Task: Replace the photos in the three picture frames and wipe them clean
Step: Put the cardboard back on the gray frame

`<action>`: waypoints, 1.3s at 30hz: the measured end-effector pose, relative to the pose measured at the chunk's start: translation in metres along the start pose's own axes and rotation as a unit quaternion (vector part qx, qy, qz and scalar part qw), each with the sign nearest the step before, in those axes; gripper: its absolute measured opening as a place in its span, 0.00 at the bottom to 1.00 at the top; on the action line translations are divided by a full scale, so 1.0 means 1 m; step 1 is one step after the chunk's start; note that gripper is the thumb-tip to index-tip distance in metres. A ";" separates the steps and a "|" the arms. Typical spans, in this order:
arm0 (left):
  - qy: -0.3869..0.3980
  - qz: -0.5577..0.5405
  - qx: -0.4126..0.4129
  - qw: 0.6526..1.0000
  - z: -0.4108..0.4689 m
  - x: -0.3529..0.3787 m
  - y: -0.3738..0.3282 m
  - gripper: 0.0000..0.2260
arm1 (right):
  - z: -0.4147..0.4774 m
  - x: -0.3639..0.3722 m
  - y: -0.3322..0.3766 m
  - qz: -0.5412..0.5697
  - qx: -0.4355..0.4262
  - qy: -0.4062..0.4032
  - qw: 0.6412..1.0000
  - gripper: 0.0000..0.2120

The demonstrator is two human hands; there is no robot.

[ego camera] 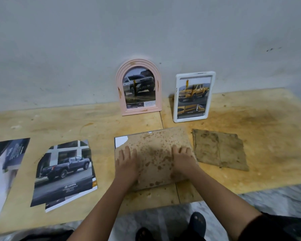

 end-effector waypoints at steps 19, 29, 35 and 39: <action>0.216 -0.012 -0.023 0.976 0.036 0.026 0.004 0.52 | 0.044 -0.017 0.001 -0.006 -0.078 0.089 0.993 0.66; 0.171 -0.056 -0.060 0.982 0.028 0.027 -0.001 0.47 | 0.023 -0.003 0.007 0.085 -0.079 0.076 0.990 0.53; 0.194 -0.066 -0.070 0.976 0.031 0.027 0.002 0.48 | 0.020 0.002 0.014 0.046 -0.057 0.087 0.994 0.56; 0.214 -0.053 -0.050 0.974 0.024 0.023 -0.002 0.47 | 0.017 -0.002 0.011 0.030 -0.053 0.055 0.997 0.53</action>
Point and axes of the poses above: each hand's wrist, its own z-axis towards the middle knuckle, its own x-axis out of the palm, y = z × x, the point moved 6 cm from there along z, towards the middle knuckle, and after that the axes turned 10 degrees about -z, right-handed, at the moved point
